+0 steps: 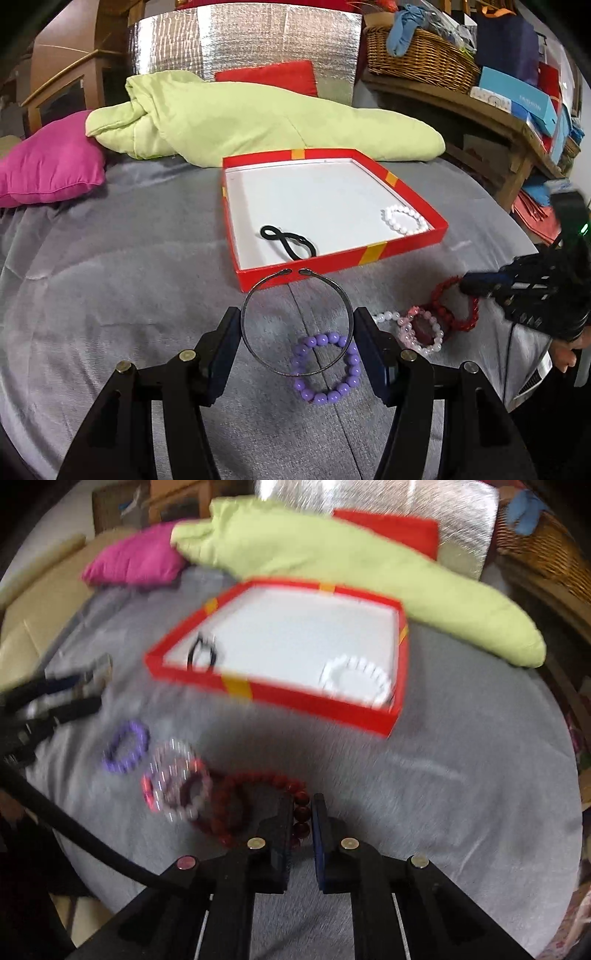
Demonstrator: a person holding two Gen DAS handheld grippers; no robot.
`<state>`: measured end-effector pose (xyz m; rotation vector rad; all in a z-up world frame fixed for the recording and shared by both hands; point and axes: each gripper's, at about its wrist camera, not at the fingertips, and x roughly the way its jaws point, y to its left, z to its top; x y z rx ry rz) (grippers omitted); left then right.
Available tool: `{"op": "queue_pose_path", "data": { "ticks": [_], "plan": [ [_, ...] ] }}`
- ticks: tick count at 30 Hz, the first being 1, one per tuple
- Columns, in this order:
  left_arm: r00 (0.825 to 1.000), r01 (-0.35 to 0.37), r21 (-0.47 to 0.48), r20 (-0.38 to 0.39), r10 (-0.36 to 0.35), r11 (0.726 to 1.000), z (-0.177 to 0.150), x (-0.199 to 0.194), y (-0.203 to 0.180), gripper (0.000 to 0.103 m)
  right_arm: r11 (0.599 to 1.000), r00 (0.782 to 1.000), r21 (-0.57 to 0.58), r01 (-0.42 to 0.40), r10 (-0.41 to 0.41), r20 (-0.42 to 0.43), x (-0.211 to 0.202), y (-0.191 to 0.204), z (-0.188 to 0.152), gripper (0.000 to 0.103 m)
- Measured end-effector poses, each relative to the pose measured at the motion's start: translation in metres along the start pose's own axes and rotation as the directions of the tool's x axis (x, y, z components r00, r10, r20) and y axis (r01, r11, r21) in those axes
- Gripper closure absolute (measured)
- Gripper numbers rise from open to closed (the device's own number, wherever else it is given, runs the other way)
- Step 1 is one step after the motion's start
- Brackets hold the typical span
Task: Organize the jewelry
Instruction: 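Grasp the silver bangle with the left tool while the right tool grasps the red bead bracelet, then lower the bangle and red bracelet into the red box and release both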
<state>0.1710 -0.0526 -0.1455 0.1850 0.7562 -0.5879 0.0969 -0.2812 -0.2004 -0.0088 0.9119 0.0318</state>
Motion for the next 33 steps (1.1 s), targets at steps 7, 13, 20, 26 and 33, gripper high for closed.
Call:
{"op": "queue_pose_path", "data": {
  "ticks": [7, 13, 20, 26, 33],
  "plan": [
    [0.999, -0.02, -0.008, 0.031, 0.021, 1.0, 0.011, 0.002, -0.006, 0.04, 0.978, 0.974, 0.194, -0.08, 0.035, 0.225, -0.039, -0.027, 0.026, 0.093],
    [0.998, -0.006, -0.006, 0.062, 0.006, 1.0, 0.033, 0.009, -0.014, 0.04, 0.946, 0.947, 0.276, -0.169, 0.079, 0.311, -0.047, -0.033, 0.046, 0.093],
    [0.998, 0.009, 0.007, 0.069, -0.01, 1.0, 0.064, 0.034, -0.017, 0.04, 0.911, 0.939, 0.333, -0.242, 0.134, 0.318, -0.023, -0.038, 0.073, 0.093],
    [0.999, 0.025, 0.004, 0.031, -0.025, 1.0, 0.086, 0.072, -0.01, 0.04, 0.881, 0.936, 0.371, -0.294, 0.186, 0.3, 0.009, -0.039, 0.102, 0.093],
    [0.999, 0.017, -0.026, -0.028, -0.018, 1.0, 0.103, 0.111, -0.001, 0.04, 0.844, 0.935, 0.417, -0.336, 0.247, 0.253, 0.061, -0.04, 0.132, 0.093]
  ]
}}
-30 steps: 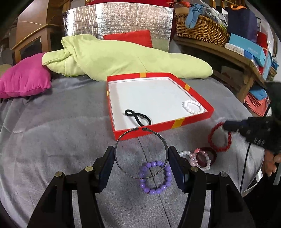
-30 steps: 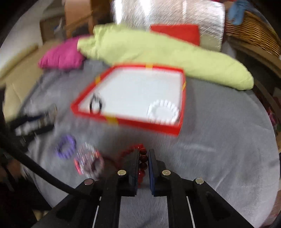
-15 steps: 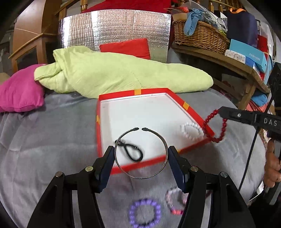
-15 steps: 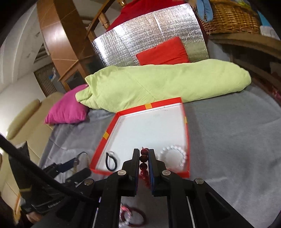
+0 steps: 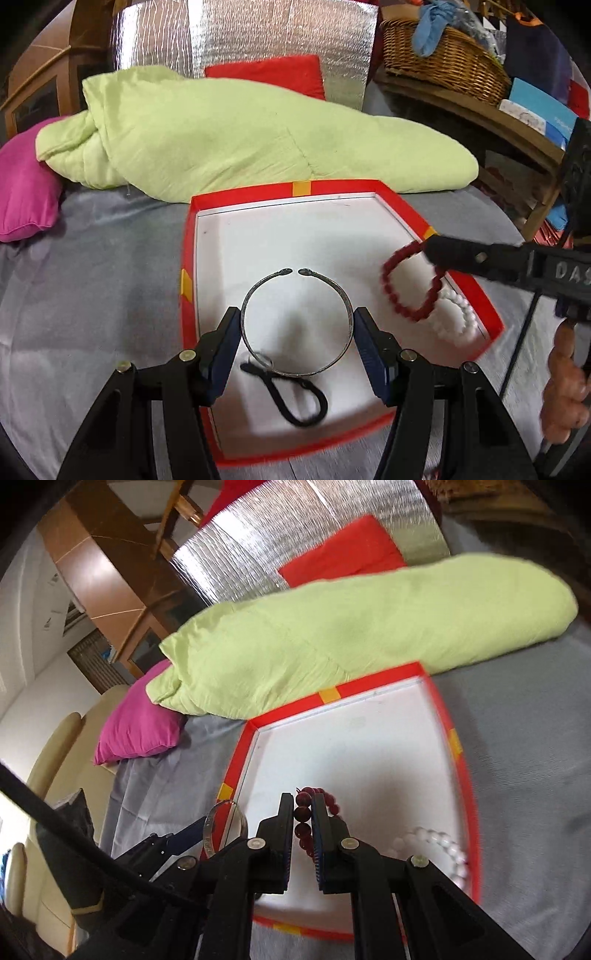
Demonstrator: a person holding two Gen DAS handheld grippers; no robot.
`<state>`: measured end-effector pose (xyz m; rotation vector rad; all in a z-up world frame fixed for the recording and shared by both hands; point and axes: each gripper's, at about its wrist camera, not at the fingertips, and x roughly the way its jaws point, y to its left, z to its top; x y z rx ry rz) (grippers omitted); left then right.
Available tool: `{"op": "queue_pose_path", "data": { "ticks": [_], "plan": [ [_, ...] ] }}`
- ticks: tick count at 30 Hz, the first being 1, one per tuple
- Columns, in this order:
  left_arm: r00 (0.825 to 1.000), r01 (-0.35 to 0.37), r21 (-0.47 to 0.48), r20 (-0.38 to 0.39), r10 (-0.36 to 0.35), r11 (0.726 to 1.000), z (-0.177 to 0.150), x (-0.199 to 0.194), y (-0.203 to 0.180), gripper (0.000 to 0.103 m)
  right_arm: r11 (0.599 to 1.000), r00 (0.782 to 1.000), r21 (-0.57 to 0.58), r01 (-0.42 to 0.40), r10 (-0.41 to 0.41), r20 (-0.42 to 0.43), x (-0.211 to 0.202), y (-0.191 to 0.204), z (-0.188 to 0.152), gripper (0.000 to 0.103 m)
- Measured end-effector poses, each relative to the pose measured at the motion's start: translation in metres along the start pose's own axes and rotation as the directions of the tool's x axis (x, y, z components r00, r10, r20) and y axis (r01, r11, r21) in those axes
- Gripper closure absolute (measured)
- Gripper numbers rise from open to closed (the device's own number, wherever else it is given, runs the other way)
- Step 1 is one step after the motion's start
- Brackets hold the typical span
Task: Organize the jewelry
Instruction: 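Lower the bangle and red bracelet into the red box and release both, then grasp the pink bead bracelet with the right tool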
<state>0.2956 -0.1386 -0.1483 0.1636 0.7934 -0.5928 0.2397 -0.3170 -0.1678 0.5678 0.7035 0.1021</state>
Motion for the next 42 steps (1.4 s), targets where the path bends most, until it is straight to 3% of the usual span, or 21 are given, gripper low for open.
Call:
{"op": "queue_pose_path", "data": {
  "ticks": [4, 9, 10, 11, 12, 13, 19, 22, 28, 42],
  "plan": [
    [0.999, 0.012, -0.019, -0.038, -0.013, 1.0, 0.004, 0.018, 0.005, 0.04, 0.999, 1.0, 0.043, -0.012, 0.012, -0.015, 0.021, -0.006, 0.006, 0.093],
    [0.997, -0.002, -0.014, -0.074, 0.001, 1.0, 0.005, 0.03, 0.006, 0.04, 0.995, 0.999, 0.094, 0.045, -0.042, -0.028, 0.033, -0.021, 0.011, 0.087],
    [0.997, -0.002, -0.011, -0.075, 0.001, 1.0, 0.005, 0.03, 0.006, 0.04, 0.993, 0.998, 0.109, 0.049, -0.046, -0.03, 0.032, -0.025, 0.01, 0.075],
    [0.997, -0.008, -0.006, -0.075, 0.007, 1.0, 0.005, 0.028, 0.005, 0.039, 0.991, 0.999, 0.127, 0.048, -0.045, -0.028, 0.029, -0.028, 0.011, 0.056],
    [0.997, -0.012, -0.001, -0.074, 0.012, 1.0, 0.005, 0.027, 0.004, 0.039, 0.989, 0.999, 0.141, 0.045, -0.043, -0.015, 0.025, -0.03, 0.011, 0.048],
    [0.997, -0.014, 0.003, -0.071, 0.014, 1.0, 0.006, 0.025, 0.004, 0.039, 0.989, 0.999, 0.139, 0.046, -0.048, 0.007, 0.02, -0.03, 0.011, 0.046],
    [0.998, -0.051, 0.018, -0.034, 0.052, 0.999, 0.004, 0.001, 0.004, 0.039, 0.997, 0.997, 0.053, 0.058, -0.06, 0.044, -0.012, -0.019, 0.009, 0.046],
    [0.997, -0.076, 0.024, -0.014, 0.076, 0.997, 0.0, -0.013, 0.008, 0.038, 0.997, 0.996, 0.016, 0.077, -0.077, 0.051, -0.028, -0.016, 0.004, 0.053],
    [0.992, -0.125, 0.009, -0.021, 0.126, 0.992, -0.025, -0.041, 0.015, 0.037, 0.993, 0.994, -0.037, 0.108, -0.108, 0.0, -0.047, -0.014, -0.015, 0.063],
    [0.984, -0.177, -0.02, -0.043, 0.176, 0.984, -0.078, -0.088, 0.024, 0.036, 0.985, 0.979, -0.128, 0.116, -0.136, -0.153, -0.073, -0.012, -0.072, 0.063]
  ]
}}
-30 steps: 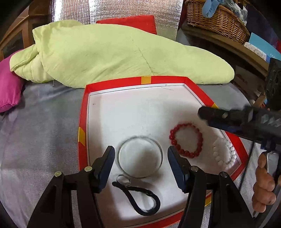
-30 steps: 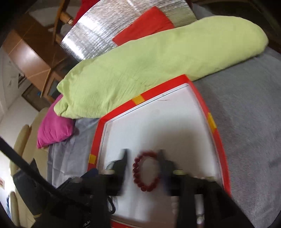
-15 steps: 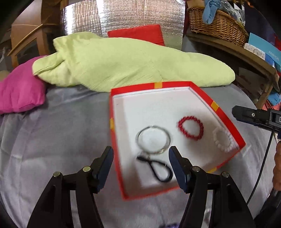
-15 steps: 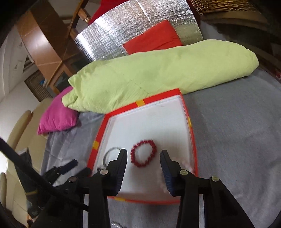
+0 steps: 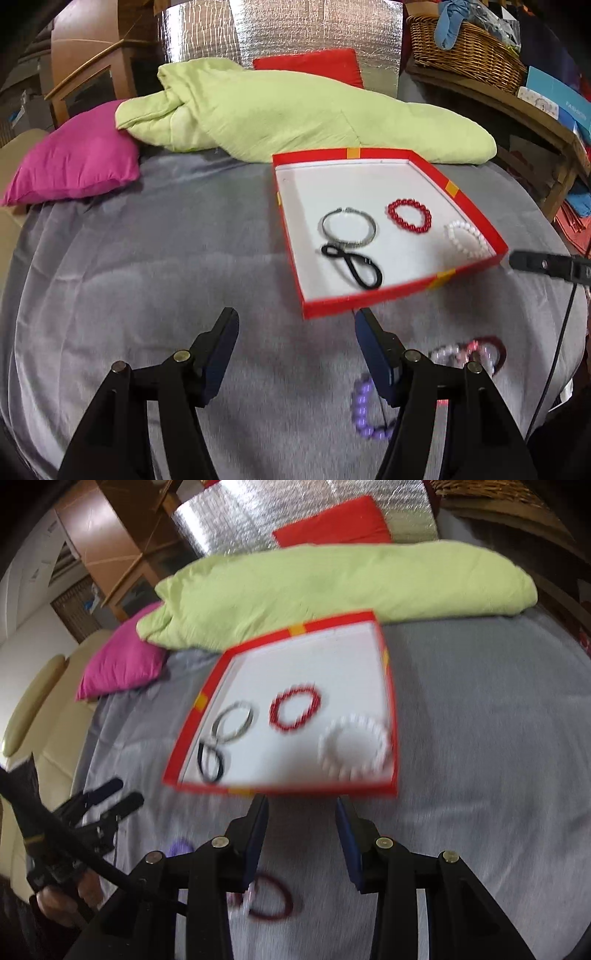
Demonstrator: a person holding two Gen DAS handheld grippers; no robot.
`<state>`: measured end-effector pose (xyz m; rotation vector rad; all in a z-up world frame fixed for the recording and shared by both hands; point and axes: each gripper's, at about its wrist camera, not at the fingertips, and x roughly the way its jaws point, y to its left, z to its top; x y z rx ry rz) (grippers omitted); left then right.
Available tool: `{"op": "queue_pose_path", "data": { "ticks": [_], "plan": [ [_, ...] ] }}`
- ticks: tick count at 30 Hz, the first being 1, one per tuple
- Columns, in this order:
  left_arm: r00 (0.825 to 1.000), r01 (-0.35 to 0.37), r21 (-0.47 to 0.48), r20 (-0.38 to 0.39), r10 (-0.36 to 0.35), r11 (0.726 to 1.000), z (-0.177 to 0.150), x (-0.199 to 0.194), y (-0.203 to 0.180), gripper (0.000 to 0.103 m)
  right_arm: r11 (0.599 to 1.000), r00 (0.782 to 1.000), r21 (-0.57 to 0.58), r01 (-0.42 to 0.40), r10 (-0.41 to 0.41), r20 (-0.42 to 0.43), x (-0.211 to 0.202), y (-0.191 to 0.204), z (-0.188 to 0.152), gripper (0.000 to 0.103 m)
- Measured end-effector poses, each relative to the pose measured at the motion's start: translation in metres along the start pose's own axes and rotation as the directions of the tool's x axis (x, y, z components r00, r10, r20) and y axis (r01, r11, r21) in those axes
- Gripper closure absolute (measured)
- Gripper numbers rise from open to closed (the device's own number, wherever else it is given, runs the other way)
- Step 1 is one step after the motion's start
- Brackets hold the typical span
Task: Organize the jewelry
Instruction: 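Grasp the pink bead bracelet with the right tool, then grasp the clear-pink bead bracelet with the left tool while the right tool lifts its bracelet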
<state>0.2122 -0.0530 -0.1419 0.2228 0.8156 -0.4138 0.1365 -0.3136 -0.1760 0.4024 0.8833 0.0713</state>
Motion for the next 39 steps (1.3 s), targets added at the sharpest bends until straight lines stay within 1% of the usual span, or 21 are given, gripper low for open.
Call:
{"op": "queue_pose_path", "data": {
  "ticks": [3, 5, 7, 11, 18, 20, 21, 22, 23, 25, 28, 32, 35, 39],
  "plan": [
    [1.0, -0.01, -0.001, -0.024, 0.01, 1.0, -0.013, -0.003, -0.001, 0.036, 0.999, 0.998, -0.018, -0.027, 0.026, -0.053, 0.0, 0.007, -0.017, 0.063],
    [0.999, -0.008, -0.006, -0.037, 0.008, 1.0, -0.019, -0.005, -0.001, 0.036, 0.998, 0.993, -0.009, -0.062, 0.06, -0.1, 0.003, 0.011, -0.028, 0.063],
    [0.999, -0.006, -0.005, -0.047, 0.006, 1.0, -0.026, -0.007, -0.002, 0.036, 0.997, 0.988, -0.002, -0.079, 0.078, -0.136, 0.006, 0.014, -0.04, 0.063],
    [0.998, -0.007, 0.001, -0.054, 0.007, 1.0, -0.035, -0.01, -0.005, 0.036, 0.994, 0.98, 0.01, -0.11, 0.11, -0.165, 0.012, 0.02, -0.051, 0.063],
    [0.999, 0.014, 0.017, -0.053, -0.013, 1.0, -0.035, -0.009, -0.009, 0.036, 0.991, 0.972, 0.045, -0.126, 0.132, -0.192, 0.029, 0.025, -0.05, 0.063],
    [0.999, 0.018, 0.024, -0.051, -0.017, 1.0, -0.034, -0.009, -0.011, 0.036, 0.993, 0.971, 0.029, -0.118, 0.121, -0.207, 0.034, 0.029, -0.052, 0.063],
    [0.999, 0.02, 0.027, -0.051, -0.019, 0.999, -0.034, -0.009, -0.012, 0.036, 0.994, 0.971, 0.015, -0.111, 0.112, -0.211, 0.036, 0.032, -0.052, 0.064],
    [0.999, 0.024, 0.032, -0.05, -0.022, 0.999, -0.034, -0.009, -0.013, 0.036, 0.995, 0.972, -0.005, -0.102, 0.098, -0.211, 0.037, 0.035, -0.054, 0.08],
    [0.998, 0.027, 0.038, -0.049, -0.025, 0.999, -0.033, -0.009, -0.015, 0.036, 0.996, 0.975, -0.031, -0.085, 0.076, -0.21, 0.038, 0.038, -0.055, 0.092],
    [0.999, 0.029, 0.051, -0.047, -0.026, 0.998, -0.033, -0.009, -0.017, 0.036, 0.997, 0.981, -0.055, -0.059, 0.048, -0.187, 0.035, 0.039, -0.055, 0.094],
    [0.998, 0.031, 0.058, -0.052, -0.028, 0.998, -0.034, -0.008, -0.019, 0.036, 0.998, 0.99, -0.034, -0.054, 0.049, -0.13, 0.024, 0.031, -0.049, 0.094],
    [0.998, 0.04, 0.068, -0.058, -0.036, 0.997, -0.035, -0.007, -0.021, 0.036, 0.999, 0.998, 0.034, -0.036, 0.038, -0.054, 0.008, 0.012, -0.04, 0.094],
    [0.997, 0.066, 0.085, -0.053, -0.061, 0.994, -0.035, -0.008, -0.027, 0.036, 0.997, 1.0, 0.079, -0.018, 0.02, -0.021, 0.001, 0.0, -0.035, 0.094],
    [0.993, 0.115, 0.141, -0.039, -0.111, 0.983, -0.034, -0.012, -0.045, 0.036, 0.992, 1.0, 0.128, 0.008, -0.008, 0.0, -0.005, -0.014, -0.032, 0.094]
  ]
}}
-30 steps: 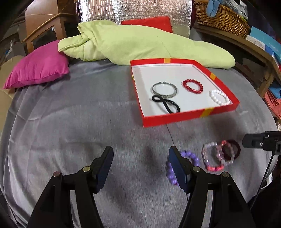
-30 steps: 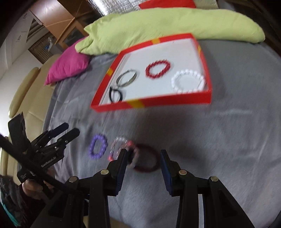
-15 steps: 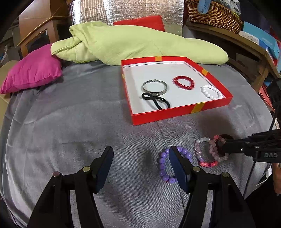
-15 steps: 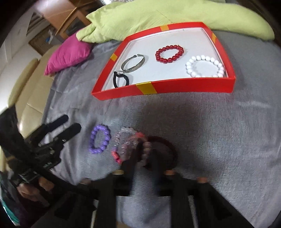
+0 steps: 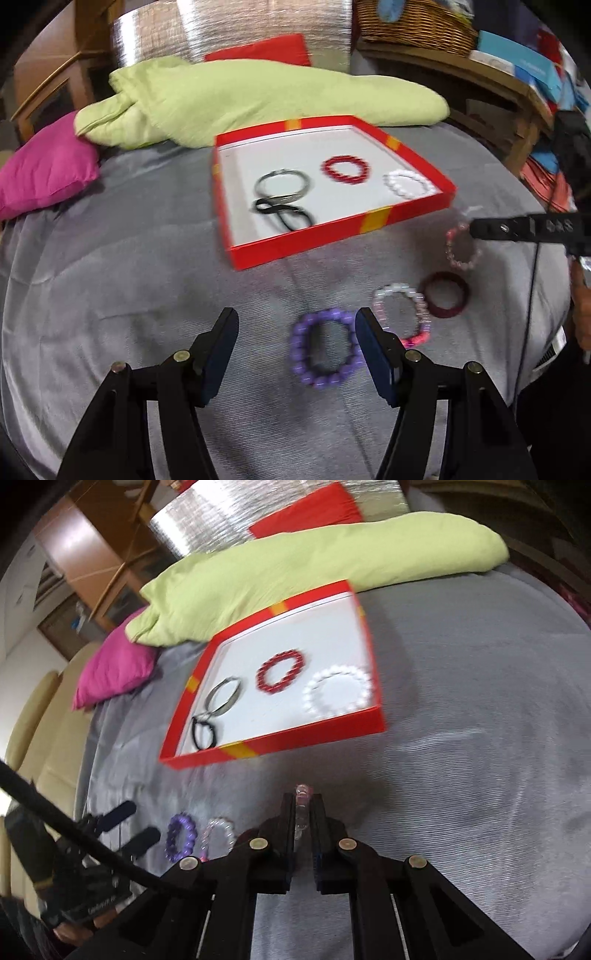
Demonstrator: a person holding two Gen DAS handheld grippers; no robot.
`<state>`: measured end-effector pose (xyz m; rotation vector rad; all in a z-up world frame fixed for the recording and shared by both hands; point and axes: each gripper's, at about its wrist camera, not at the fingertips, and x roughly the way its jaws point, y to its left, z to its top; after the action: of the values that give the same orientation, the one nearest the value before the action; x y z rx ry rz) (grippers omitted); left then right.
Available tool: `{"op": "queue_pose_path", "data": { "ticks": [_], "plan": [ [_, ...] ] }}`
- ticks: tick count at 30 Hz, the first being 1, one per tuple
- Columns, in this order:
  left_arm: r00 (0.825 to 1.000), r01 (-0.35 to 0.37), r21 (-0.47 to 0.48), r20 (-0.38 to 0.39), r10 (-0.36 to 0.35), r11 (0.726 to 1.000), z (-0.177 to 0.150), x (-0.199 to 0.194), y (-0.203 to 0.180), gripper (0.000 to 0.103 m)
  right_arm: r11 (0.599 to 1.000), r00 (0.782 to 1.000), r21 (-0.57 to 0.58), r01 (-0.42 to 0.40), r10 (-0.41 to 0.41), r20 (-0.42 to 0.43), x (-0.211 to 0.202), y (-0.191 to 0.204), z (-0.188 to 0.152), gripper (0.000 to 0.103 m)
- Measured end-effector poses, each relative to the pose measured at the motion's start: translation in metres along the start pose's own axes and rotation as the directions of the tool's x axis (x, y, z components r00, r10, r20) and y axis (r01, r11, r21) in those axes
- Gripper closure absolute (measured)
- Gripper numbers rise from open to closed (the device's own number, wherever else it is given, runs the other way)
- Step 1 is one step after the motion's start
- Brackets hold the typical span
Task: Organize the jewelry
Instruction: 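Grasp the clear-pink bead bracelet with the left tool while the right tool lifts its bracelet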
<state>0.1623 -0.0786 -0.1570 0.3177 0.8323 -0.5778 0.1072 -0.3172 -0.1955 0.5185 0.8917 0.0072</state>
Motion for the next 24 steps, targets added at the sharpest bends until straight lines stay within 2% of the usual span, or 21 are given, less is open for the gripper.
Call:
{"op": "queue_pose_path", "data": {
  "ticks": [13, 15, 17, 18, 20, 21, 22, 23, 24],
  "plan": [
    [0.996, 0.094, 0.108, -0.014, -0.093, 0.99, 0.013, 0.015, -0.039, 0.038, 0.999, 1.0, 0.032, 0.005, -0.005, 0.001, 0.001, -0.009, 0.001, 0.094],
    [0.994, 0.109, 0.123, -0.023, -0.107, 0.986, 0.015, 0.018, -0.044, 0.042, 0.999, 1.0, 0.039, 0.007, -0.007, 0.0, 0.0, -0.011, 0.001, 0.094],
    [0.991, 0.129, 0.145, -0.046, -0.123, 0.981, 0.015, 0.024, -0.05, 0.055, 0.999, 1.0, 0.045, 0.006, -0.006, 0.001, 0.0, -0.013, 0.001, 0.094],
    [0.991, 0.13, 0.152, -0.063, -0.121, 0.98, 0.015, 0.028, -0.051, 0.058, 0.999, 1.0, 0.047, 0.006, -0.006, 0.002, 0.0, -0.013, 0.001, 0.094],
    [0.986, 0.131, 0.153, -0.119, -0.113, 0.98, 0.014, 0.042, -0.053, 0.075, 0.998, 1.0, 0.055, 0.003, -0.003, 0.002, 0.0, -0.015, 0.002, 0.094],
    [0.984, 0.14, 0.147, -0.133, -0.121, 0.979, 0.013, 0.045, -0.053, 0.077, 0.998, 1.0, 0.058, 0.002, -0.003, 0.002, -0.001, -0.015, 0.002, 0.094],
    [0.984, 0.144, 0.142, -0.127, -0.126, 0.979, 0.014, 0.045, -0.053, 0.08, 0.998, 1.0, 0.06, 0.002, -0.002, 0.003, -0.001, -0.016, 0.002, 0.094],
    [0.984, 0.149, 0.141, -0.122, -0.132, 0.979, 0.015, 0.044, -0.053, 0.091, 0.998, 1.0, 0.062, -0.001, 0.001, 0.004, -0.001, -0.016, 0.002, 0.094],
    [0.983, 0.156, 0.136, -0.119, -0.14, 0.978, 0.016, 0.043, -0.053, 0.095, 0.998, 1.0, 0.064, -0.004, 0.003, 0.005, -0.001, -0.016, 0.003, 0.094]
  ]
}}
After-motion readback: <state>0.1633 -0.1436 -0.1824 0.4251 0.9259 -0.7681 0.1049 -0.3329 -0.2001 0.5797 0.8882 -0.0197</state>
